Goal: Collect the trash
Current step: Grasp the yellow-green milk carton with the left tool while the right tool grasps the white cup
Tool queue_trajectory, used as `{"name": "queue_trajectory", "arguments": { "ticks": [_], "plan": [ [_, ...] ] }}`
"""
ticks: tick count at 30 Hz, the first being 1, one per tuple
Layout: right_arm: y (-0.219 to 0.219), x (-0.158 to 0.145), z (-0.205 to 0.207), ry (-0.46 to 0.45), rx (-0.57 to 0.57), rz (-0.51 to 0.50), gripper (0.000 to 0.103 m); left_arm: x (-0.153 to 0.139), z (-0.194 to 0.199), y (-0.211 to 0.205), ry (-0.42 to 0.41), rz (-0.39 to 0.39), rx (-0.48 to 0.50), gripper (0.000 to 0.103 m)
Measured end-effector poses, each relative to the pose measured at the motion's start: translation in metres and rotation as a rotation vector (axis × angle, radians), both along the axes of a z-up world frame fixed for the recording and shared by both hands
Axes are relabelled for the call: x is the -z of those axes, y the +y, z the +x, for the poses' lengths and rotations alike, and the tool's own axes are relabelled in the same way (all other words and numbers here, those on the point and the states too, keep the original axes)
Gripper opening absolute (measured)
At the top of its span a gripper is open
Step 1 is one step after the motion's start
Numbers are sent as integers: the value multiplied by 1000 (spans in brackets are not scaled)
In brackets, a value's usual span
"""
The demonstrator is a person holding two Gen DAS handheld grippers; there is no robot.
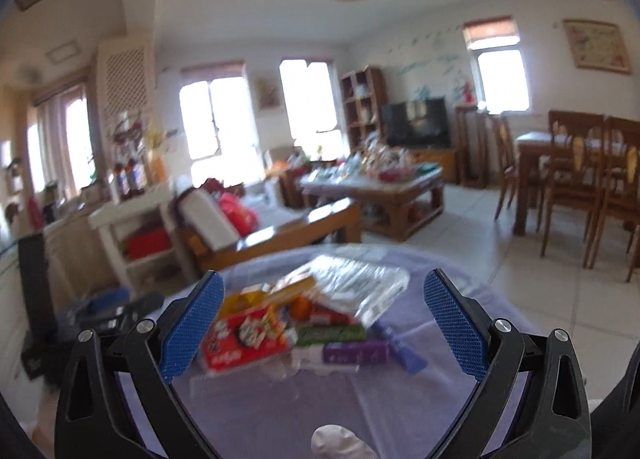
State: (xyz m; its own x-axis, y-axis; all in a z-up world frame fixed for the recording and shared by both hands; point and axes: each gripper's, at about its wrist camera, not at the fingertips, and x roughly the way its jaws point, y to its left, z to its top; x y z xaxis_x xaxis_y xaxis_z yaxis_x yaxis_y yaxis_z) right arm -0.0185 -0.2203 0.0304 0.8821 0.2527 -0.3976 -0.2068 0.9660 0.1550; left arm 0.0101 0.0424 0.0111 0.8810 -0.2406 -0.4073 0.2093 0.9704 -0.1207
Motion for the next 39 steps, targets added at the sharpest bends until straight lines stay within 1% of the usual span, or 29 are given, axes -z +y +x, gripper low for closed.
{"name": "queue_trajectory", "arguments": {
  "ticks": [1,2,4,5,6,8,9,10,12,14,16,18,21,23,24,25,26,28,30,31,32,34,35,36,37,39],
  "plan": [
    [5,4,-1,71,-46,-39,98,-2,0,4,5,23,26,98],
    [10,9,-4,113,-68,-75,98,-3,1,9,19,52,59,98],
    [15,19,-17,170,-131,-107,98,1,4,18,53,111,135,98],
    [17,26,-22,196,-163,-108,98,4,5,20,74,149,175,98],
    [19,32,-27,227,-198,-99,98,9,6,21,86,186,198,98],
    [23,44,-32,281,-251,-82,98,18,8,20,102,285,228,98],
    [23,49,-35,302,-269,-74,98,21,9,20,104,315,242,98],
    [25,55,-38,324,-283,-72,95,25,11,19,109,330,267,98],
    [28,63,-40,363,-297,-74,90,29,20,19,133,320,310,98],
    [30,71,-38,391,-306,-73,87,33,29,19,164,291,335,98],
    [32,77,-35,415,-309,-72,87,38,40,19,199,271,353,98],
    [33,82,-34,435,-314,-69,87,44,47,17,241,267,369,98],
    [35,90,-34,458,-319,-81,86,53,49,13,293,257,428,98],
    [38,95,-34,470,-318,-106,80,58,47,9,315,263,458,98],
    [39,98,-35,484,-322,-113,72,61,47,8,325,268,472,98],
    [39,100,-33,493,-324,-117,69,63,46,9,331,267,480,96],
    [39,103,-33,497,-323,-122,68,65,48,8,339,265,486,95],
    [39,105,-33,488,-318,-127,66,69,52,10,370,240,490,80],
    [38,105,-32,486,-313,-122,62,72,60,15,403,196,487,75],
    [37,105,-33,486,-311,-117,60,74,65,18,414,166,480,75],
    [36,105,-33,485,-308,-116,59,75,68,21,425,148,476,68],
    [36,103,-36,477,-300,-128,53,76,72,25,442,117,459,57],
    [37,104,-36,472,-296,-141,51,77,74,28,448,108,444,49],
    [38,104,-36,467,-292,-153,48,77,74,30,453,103,433,44],
    [38,104,-36,462,-290,-164,44,78,74,32,461,95,420,35],
    [39,104,-37,453,-283,-183,38,79,78,34,463,86,403,31]
  ]
}}
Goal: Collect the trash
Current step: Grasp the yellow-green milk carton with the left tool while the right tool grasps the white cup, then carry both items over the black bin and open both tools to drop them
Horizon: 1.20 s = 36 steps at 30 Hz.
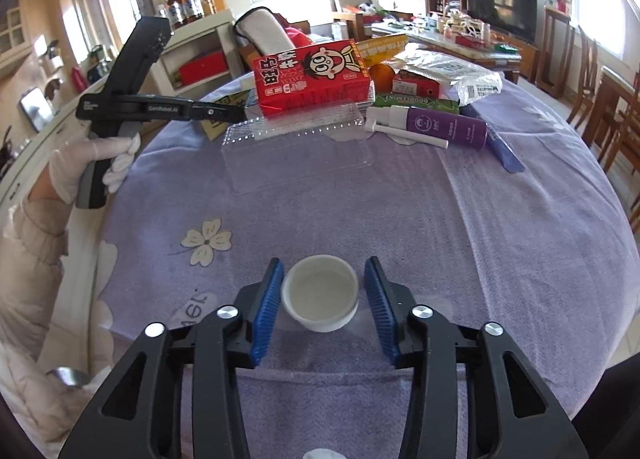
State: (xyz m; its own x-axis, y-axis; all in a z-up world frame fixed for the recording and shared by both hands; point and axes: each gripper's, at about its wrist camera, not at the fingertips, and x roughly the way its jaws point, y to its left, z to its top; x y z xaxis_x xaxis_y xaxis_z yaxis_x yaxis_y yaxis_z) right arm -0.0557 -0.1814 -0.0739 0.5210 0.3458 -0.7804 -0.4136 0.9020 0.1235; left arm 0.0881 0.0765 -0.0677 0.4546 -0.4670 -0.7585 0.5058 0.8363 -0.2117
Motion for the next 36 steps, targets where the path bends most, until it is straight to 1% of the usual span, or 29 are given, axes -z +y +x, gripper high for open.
{"name": "queue_trajectory", "arguments": {
  "ticks": [2,3,7,11,16,21,24,27,32,36],
  "plan": [
    [1,0,-2,-11,-4,-16,38,-2,-1,0,-22,22,-23,24],
    [2,-1,-3,-15,-5,-23,38,-1,-1,1,-27,31,-31,24],
    [1,0,-2,-15,-4,-17,38,-6,-7,9,-42,-12,-39,22],
    [-3,-5,-1,-20,-4,2,38,-22,-20,14,-83,-57,-39,22],
    [-15,-22,-5,-49,-2,38,38,-50,-46,7,-139,-106,-5,22],
    [-41,-45,-13,-98,22,81,38,-79,-71,-18,-182,-164,70,23],
    [-66,-60,-22,-133,58,101,38,-91,-82,-50,-193,-188,138,23],
    [-99,-74,-37,-168,116,111,38,-98,-93,-94,-200,-209,224,23],
    [-173,-92,-75,-220,256,129,38,-102,-109,-193,-185,-236,397,23],
    [-243,-94,-111,-236,411,128,38,-94,-120,-275,-135,-251,541,23]
  ]
}}
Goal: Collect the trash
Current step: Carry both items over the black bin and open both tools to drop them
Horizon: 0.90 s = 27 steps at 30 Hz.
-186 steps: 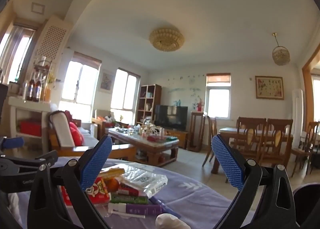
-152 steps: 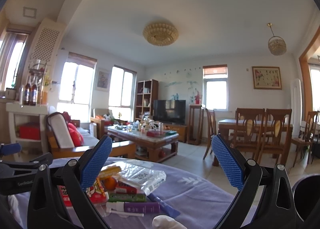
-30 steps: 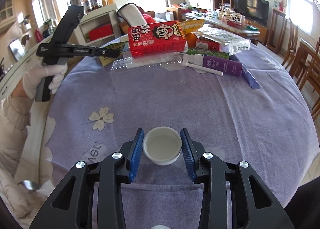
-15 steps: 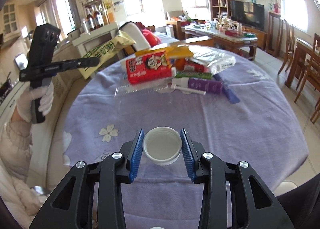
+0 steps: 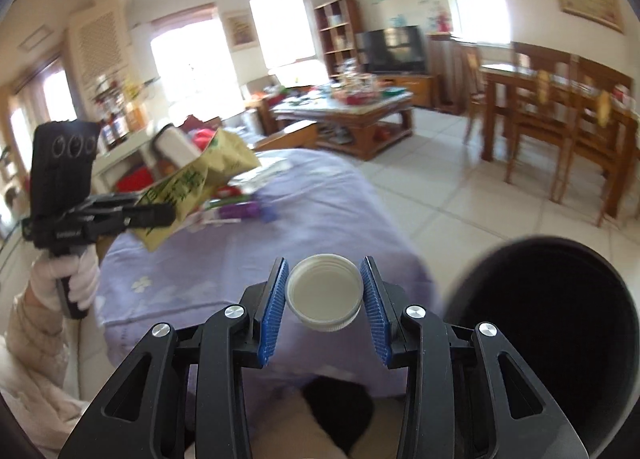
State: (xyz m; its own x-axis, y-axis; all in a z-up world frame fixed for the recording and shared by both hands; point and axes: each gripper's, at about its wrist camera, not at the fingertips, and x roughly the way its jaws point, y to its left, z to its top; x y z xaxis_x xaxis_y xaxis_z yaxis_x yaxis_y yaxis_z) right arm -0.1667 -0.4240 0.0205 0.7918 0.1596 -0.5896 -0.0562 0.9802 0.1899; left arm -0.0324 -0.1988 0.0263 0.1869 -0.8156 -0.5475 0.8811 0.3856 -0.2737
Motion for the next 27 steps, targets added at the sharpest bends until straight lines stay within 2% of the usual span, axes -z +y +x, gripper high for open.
{"name": "queue_trajectory", "arguments": {
  "ticks": [2,7,10,14,21,27],
  "plan": [
    [-35,5,-19,17,87,17,38,7,-9,-47,21,17,81,23],
    [-102,36,-55,130,250,34,38,26,-31,-158,48,109,256,23],
    [-126,56,-67,181,292,38,38,40,-38,-217,59,172,326,23],
    [-144,79,-72,241,310,3,38,58,-46,-280,39,272,368,23],
    [-151,108,-51,365,302,-96,38,94,-45,-349,12,453,386,23],
    [-153,126,-55,393,297,-86,38,106,-41,-342,-10,488,393,23]
  ]
}}
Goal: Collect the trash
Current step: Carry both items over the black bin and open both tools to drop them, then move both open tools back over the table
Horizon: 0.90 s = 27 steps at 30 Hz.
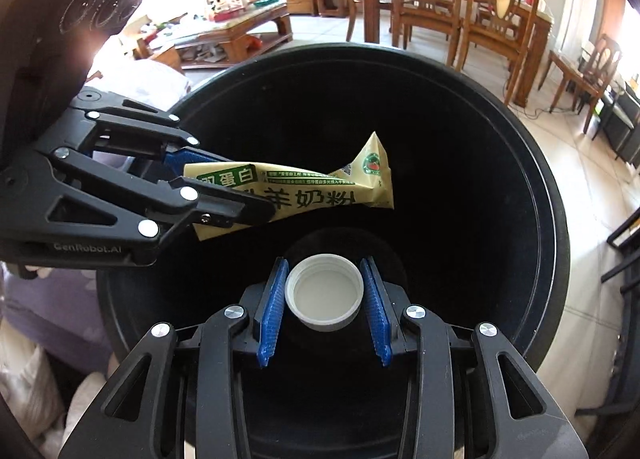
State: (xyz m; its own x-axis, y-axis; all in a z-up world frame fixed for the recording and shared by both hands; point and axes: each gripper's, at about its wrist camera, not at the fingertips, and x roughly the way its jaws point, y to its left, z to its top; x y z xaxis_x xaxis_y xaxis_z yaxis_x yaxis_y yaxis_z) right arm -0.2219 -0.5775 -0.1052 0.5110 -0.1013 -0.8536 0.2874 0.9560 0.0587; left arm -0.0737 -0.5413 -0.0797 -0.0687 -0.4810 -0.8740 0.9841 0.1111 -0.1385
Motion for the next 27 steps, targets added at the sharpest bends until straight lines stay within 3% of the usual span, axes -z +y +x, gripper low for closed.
{"name": "queue_trajectory", "arguments": {
  "ticks": [12,19,27],
  "plan": [
    [9,-4,21,3,-2,0,38,7,0,5,-23,28,-7,26],
    [11,-7,19,-11,-3,-4,52,6,-2,5,-32,26,-7,26],
    [13,-14,18,-5,8,-19,52,-4,-3,19,-61,-13,-28,52]
  ]
}}
